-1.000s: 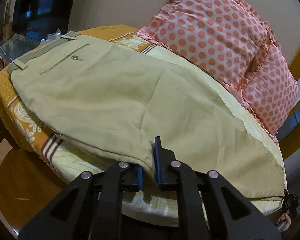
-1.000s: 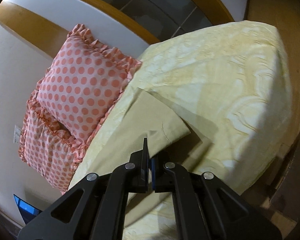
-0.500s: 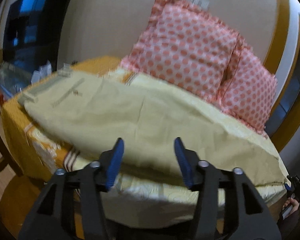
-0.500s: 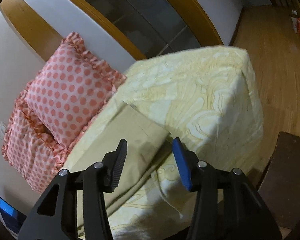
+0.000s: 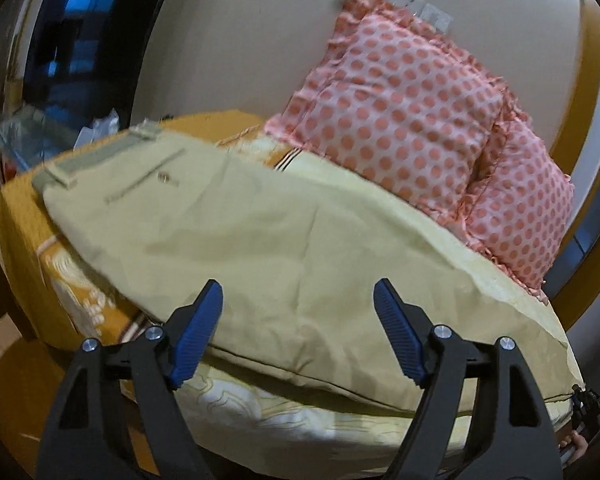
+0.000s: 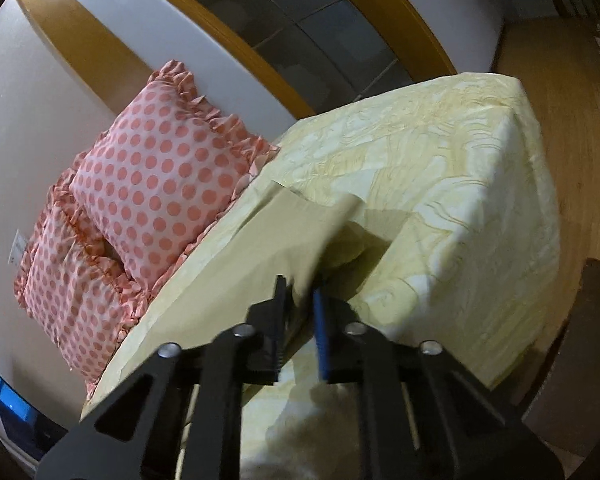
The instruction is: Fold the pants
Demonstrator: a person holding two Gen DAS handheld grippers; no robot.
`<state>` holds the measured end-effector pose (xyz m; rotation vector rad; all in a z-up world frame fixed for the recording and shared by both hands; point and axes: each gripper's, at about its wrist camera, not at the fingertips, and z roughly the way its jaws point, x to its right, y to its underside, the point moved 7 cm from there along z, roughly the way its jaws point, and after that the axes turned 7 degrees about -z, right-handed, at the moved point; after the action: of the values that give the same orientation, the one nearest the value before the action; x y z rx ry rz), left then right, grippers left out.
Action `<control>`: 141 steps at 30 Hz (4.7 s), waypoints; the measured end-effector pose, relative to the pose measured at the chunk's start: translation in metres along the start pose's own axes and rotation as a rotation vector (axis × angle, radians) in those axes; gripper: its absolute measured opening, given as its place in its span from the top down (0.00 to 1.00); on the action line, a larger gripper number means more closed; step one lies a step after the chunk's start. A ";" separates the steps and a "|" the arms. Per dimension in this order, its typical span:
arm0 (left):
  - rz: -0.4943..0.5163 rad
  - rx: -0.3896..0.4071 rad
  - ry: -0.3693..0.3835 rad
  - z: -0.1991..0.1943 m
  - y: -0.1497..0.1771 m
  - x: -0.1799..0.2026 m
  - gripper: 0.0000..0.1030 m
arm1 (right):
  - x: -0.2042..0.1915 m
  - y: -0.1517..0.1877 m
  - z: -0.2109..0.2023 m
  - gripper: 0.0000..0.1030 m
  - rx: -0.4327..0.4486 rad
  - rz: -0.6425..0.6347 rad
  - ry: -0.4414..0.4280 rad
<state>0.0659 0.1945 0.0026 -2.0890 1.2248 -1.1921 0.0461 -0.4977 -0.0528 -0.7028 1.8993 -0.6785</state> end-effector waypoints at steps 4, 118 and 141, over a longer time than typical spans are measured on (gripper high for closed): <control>0.015 0.003 -0.003 0.004 0.006 -0.001 0.24 | -0.054 -0.007 0.001 0.95 -0.007 -0.084 -0.135; 0.253 -0.476 0.281 0.199 -0.067 0.195 0.97 | -0.287 0.073 0.135 0.91 -0.674 -0.266 -0.638; 0.353 -0.475 0.161 0.222 -0.015 0.218 0.40 | -0.262 0.082 0.150 0.40 -0.695 -0.326 -0.297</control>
<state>0.3118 0.0040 -0.0057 -1.9828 2.0180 -0.9882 0.2646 -0.2769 -0.0134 -1.4853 1.7429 -0.0665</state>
